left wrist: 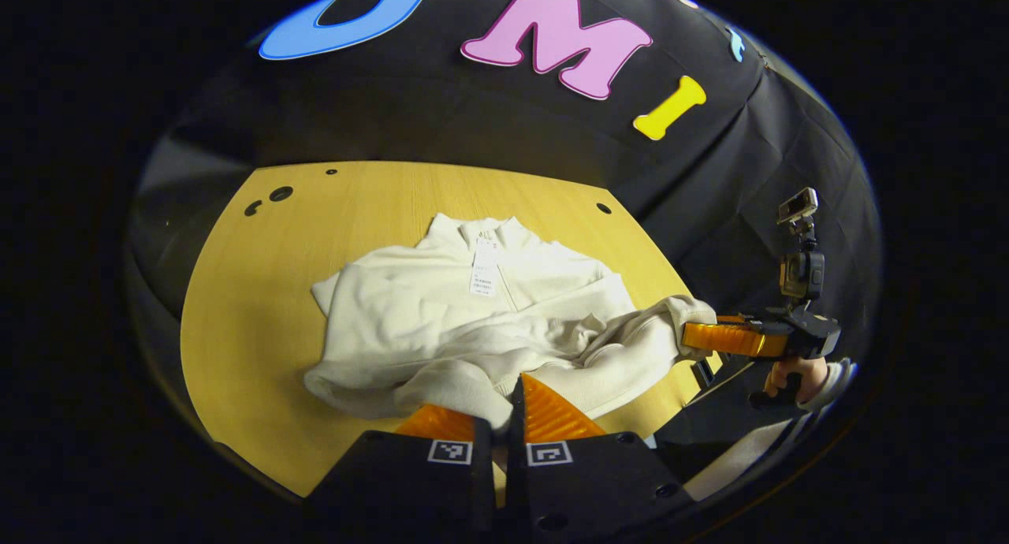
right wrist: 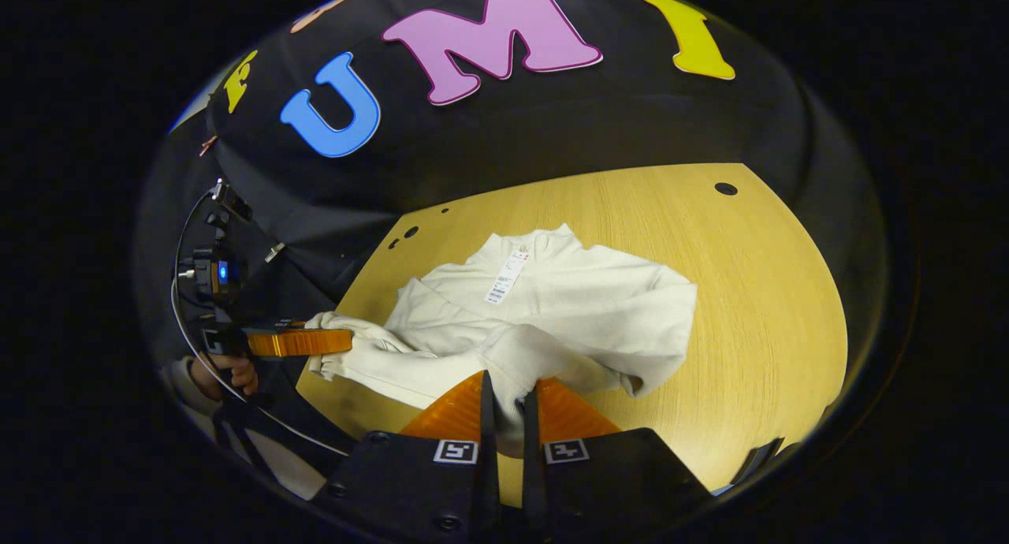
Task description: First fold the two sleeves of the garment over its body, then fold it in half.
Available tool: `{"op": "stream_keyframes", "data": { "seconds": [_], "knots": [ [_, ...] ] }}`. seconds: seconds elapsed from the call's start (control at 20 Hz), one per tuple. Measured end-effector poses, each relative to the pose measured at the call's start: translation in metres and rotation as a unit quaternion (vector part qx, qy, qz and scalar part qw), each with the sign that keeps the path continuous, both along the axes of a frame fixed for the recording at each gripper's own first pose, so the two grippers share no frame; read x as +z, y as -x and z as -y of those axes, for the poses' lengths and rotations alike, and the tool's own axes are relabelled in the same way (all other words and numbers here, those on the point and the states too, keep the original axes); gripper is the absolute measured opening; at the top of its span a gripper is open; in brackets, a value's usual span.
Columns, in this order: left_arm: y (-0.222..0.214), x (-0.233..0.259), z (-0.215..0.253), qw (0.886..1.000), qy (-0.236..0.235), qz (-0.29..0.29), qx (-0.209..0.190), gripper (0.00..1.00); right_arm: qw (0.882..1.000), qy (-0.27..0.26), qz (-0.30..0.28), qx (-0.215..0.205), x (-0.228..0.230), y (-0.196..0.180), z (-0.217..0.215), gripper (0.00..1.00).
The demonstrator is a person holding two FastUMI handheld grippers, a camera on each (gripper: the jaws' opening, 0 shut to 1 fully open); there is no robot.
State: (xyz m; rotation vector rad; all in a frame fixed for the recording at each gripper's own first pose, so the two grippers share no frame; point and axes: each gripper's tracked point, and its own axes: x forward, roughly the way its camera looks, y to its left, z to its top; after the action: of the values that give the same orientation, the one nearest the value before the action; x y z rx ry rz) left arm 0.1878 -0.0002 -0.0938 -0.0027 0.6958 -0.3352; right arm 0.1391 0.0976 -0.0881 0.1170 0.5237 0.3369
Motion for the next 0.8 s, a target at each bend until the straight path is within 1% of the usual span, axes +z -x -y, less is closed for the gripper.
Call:
{"op": "stream_keyframes", "data": {
  "seconds": [0.1,0.2,0.4,0.55,0.8],
  "knots": [
    [-0.012,0.003,-0.002,1.0,0.014,0.004,0.02,0.11,1.0,-0.012,0.006,-0.013,0.005,-0.013,-0.002,0.16],
    [-0.026,0.004,-0.002,0.999,0.019,0.009,0.03,0.11,1.0,-0.018,0.01,-0.023,0.006,-0.028,-0.001,0.16],
    [-0.049,0.001,-0.005,0.999,0.01,0.017,0.04,0.11,0.999,-0.01,0.015,-0.028,0.002,-0.055,0.0,0.16],
    [-0.083,-0.009,-0.005,0.999,0.001,0.019,0.047,0.11,0.999,-0.005,0.013,-0.037,-0.005,-0.078,0.005,0.16],
    [-0.121,-0.025,-0.015,0.998,-0.025,0.013,0.051,0.11,0.999,0.0,0.002,-0.048,-0.021,-0.119,0.01,0.16]
  ]
}}
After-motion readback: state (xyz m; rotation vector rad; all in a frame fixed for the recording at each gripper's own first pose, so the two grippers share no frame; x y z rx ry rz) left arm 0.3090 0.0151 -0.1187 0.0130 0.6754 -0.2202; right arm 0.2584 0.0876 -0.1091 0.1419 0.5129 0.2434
